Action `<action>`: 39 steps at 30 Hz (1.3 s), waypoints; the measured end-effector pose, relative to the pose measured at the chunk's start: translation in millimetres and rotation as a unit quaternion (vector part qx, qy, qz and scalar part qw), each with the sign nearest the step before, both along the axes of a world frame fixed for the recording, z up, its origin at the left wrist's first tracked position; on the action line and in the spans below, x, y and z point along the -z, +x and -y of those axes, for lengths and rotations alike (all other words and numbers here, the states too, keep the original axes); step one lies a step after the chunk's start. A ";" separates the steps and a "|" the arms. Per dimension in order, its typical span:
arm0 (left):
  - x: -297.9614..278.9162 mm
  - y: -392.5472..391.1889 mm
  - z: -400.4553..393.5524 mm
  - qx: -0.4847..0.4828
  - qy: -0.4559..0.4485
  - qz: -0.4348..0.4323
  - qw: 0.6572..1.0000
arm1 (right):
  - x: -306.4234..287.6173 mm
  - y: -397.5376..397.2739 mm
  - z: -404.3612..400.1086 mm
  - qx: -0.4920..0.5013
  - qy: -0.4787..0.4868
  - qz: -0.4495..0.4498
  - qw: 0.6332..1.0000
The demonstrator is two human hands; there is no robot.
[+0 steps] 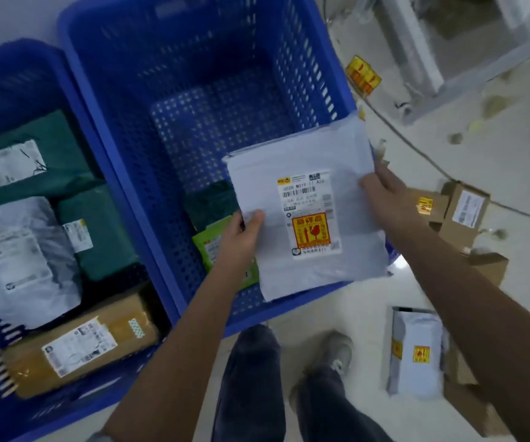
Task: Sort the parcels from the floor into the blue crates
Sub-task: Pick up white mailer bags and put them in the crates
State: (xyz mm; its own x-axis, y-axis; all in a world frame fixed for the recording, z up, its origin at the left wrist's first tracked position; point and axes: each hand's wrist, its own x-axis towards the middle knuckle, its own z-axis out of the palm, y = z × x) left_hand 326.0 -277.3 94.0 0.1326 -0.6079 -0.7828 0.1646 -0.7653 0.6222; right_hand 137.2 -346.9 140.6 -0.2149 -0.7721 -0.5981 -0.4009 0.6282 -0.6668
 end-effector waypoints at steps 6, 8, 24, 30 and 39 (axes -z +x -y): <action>78.5 0.5 22.3 -0.097 0.109 0.008 0.989 | 77.8 18.3 41.4 -0.111 0.037 -0.017 0.993; 102.5 -3.4 24.2 -0.135 0.138 -0.024 0.981 | 108.5 17.6 42.8 -0.117 0.059 -0.031 0.991; 258.4 -43.2 16.4 0.017 0.236 0.000 0.971 | 279.9 -16.1 15.4 -0.226 0.229 -0.135 0.937; 275.6 -54.4 10.8 -0.003 0.261 0.026 0.965 | 308.3 -12.0 7.0 -0.265 0.224 -0.097 0.933; 226.5 -75.2 16.0 0.161 0.259 0.136 0.942 | 257.7 12.9 1.5 -0.385 0.356 -0.132 0.841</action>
State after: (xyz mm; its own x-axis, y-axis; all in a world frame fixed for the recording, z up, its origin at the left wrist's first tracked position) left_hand 250.9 -293.3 -132.5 0.2458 -0.1959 -0.9493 -0.2397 -0.9612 0.1363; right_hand 150.1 -348.4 -117.2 -0.0126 -0.2104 -0.9775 -0.9468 0.3170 -0.0560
